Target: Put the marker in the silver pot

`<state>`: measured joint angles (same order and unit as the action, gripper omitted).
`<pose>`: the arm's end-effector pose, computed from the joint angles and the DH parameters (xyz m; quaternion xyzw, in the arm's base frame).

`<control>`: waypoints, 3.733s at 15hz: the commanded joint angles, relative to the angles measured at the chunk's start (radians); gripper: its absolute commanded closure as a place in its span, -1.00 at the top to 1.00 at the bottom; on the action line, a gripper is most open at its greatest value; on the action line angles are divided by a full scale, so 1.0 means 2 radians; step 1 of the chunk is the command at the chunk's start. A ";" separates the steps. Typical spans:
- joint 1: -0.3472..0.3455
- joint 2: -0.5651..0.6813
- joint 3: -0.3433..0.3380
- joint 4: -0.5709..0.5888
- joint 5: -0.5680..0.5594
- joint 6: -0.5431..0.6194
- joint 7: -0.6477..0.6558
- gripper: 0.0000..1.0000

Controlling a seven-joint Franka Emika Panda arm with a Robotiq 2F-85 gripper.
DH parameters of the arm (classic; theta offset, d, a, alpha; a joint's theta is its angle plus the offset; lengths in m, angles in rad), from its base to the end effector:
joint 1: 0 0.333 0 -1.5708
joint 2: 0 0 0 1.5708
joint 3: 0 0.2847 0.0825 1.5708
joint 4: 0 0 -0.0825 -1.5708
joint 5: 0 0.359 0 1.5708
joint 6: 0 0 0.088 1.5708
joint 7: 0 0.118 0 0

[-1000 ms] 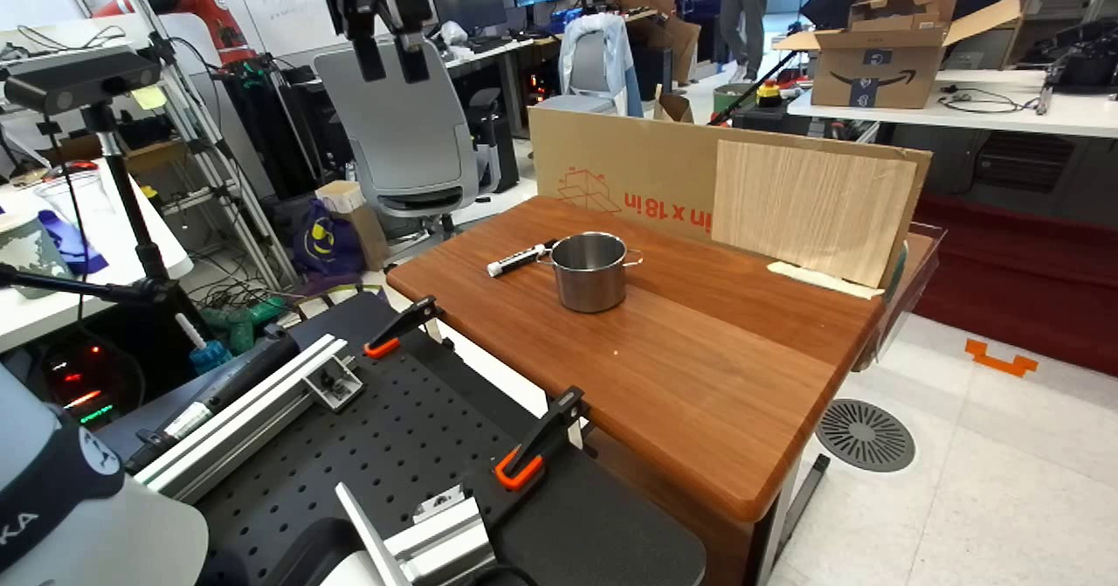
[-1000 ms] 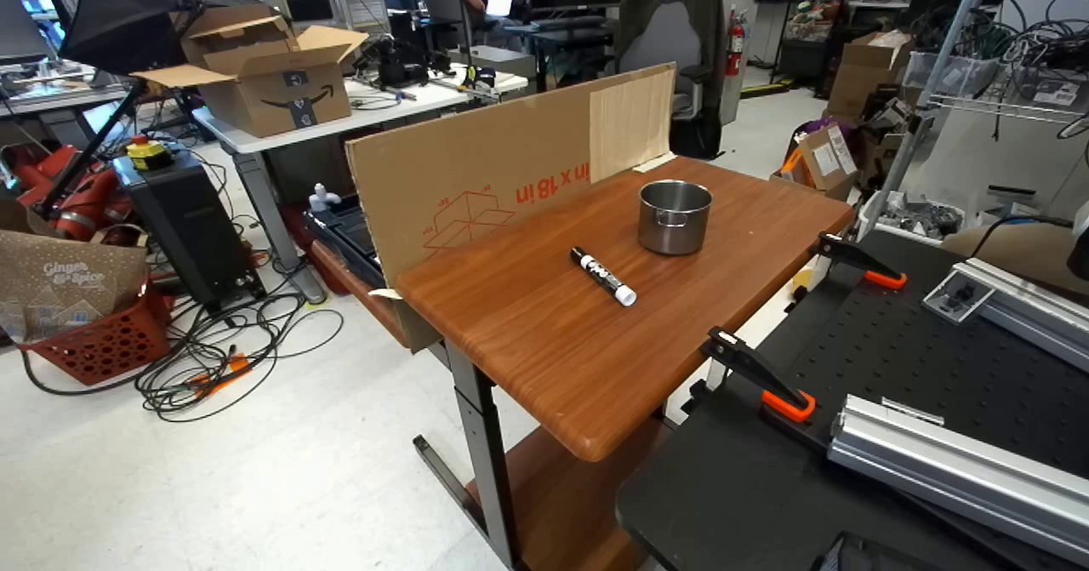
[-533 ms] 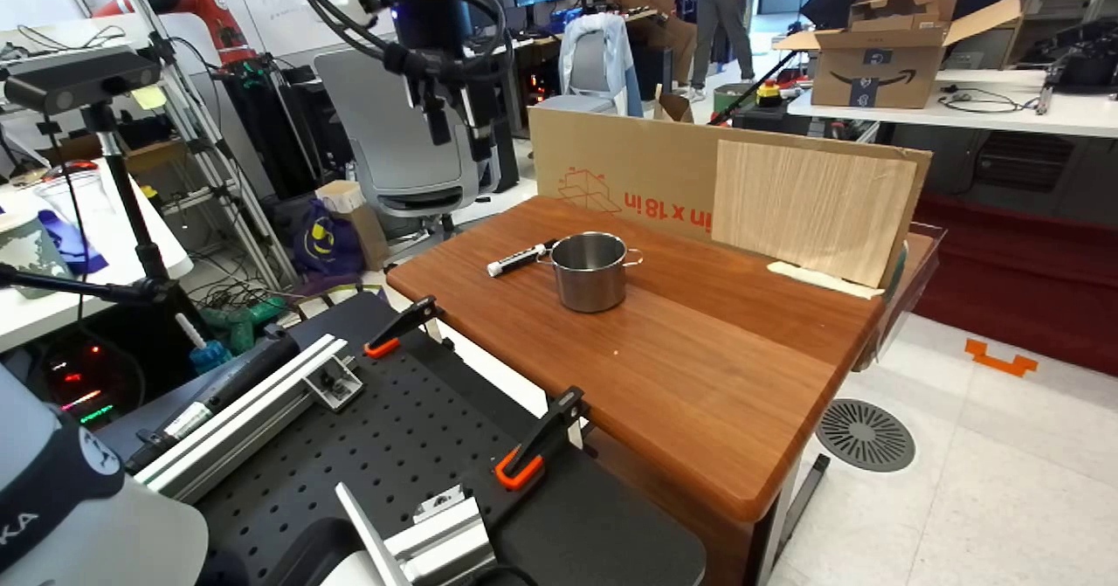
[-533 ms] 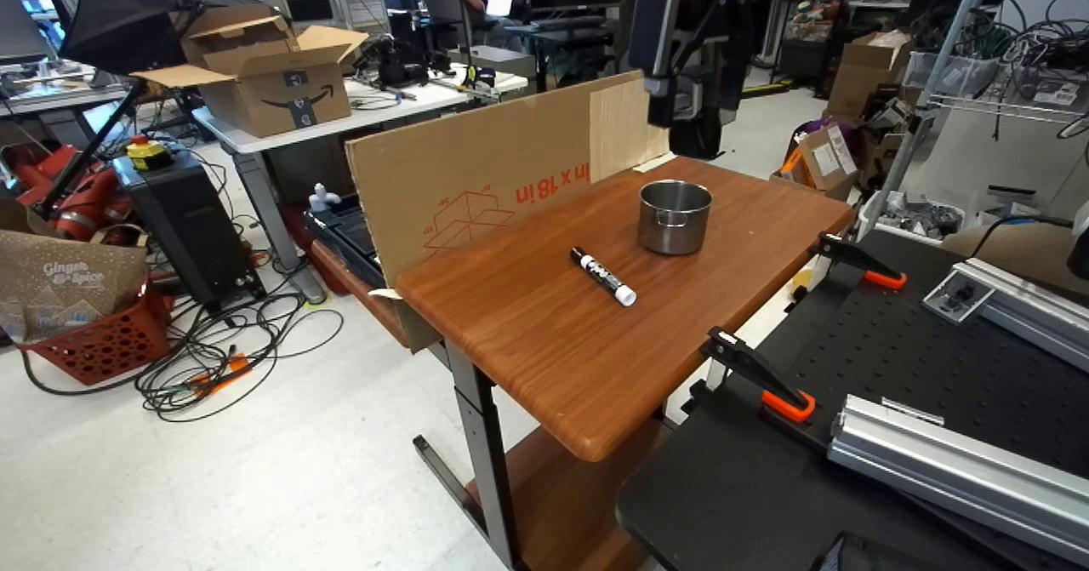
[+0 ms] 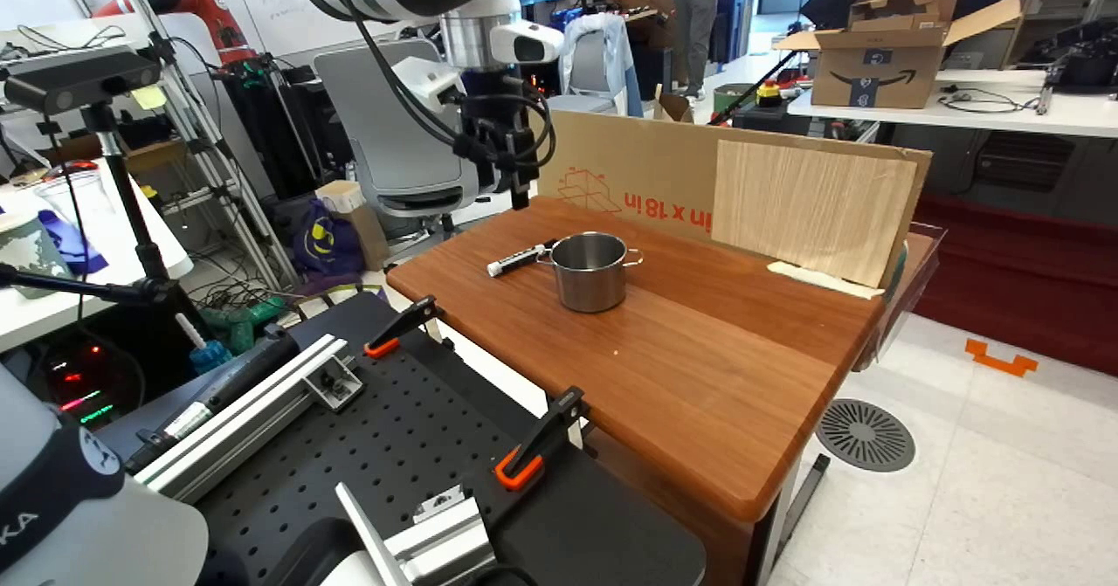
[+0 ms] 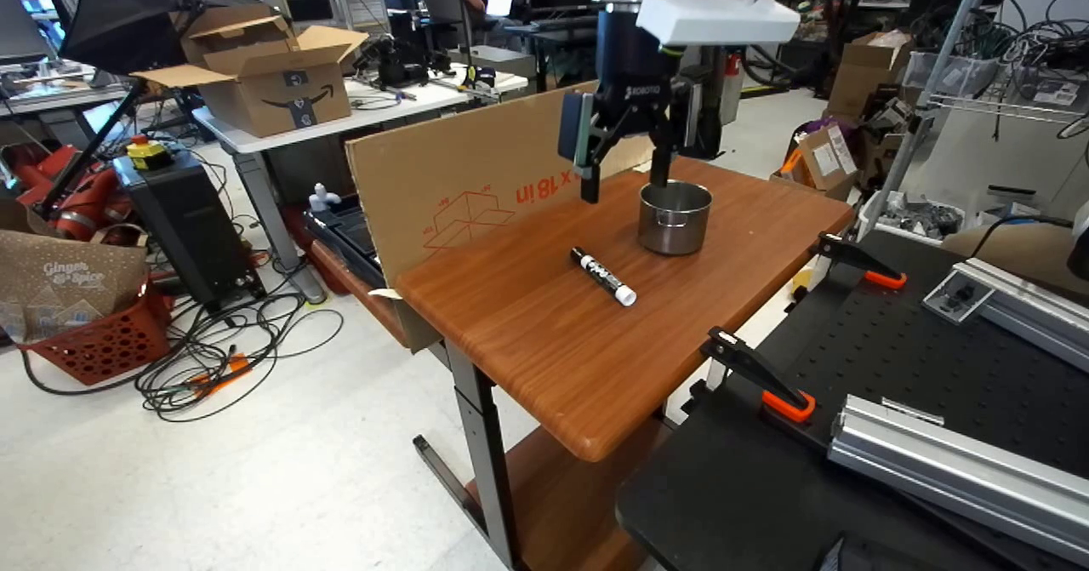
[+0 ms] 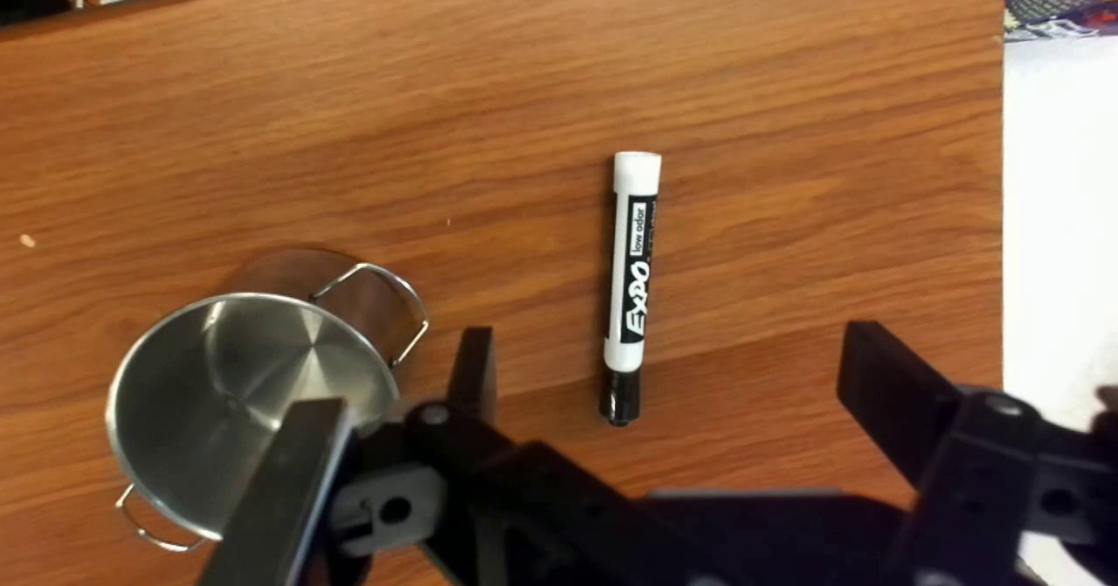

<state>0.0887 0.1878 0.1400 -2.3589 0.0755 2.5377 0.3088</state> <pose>0.4778 0.1124 0.2283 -0.9968 0.0723 0.0129 0.0321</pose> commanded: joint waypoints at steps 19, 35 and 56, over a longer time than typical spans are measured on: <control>0.098 0.197 -0.094 0.132 -0.013 0.042 0.135 0.22; 0.137 0.089 -0.130 0.052 -0.076 0.094 0.185 -0.90; 0.256 -0.022 -0.346 -0.040 -0.732 0.122 0.834 -0.90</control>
<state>0.5806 0.1426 -0.5456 -2.4318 -1.3111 2.8313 1.8718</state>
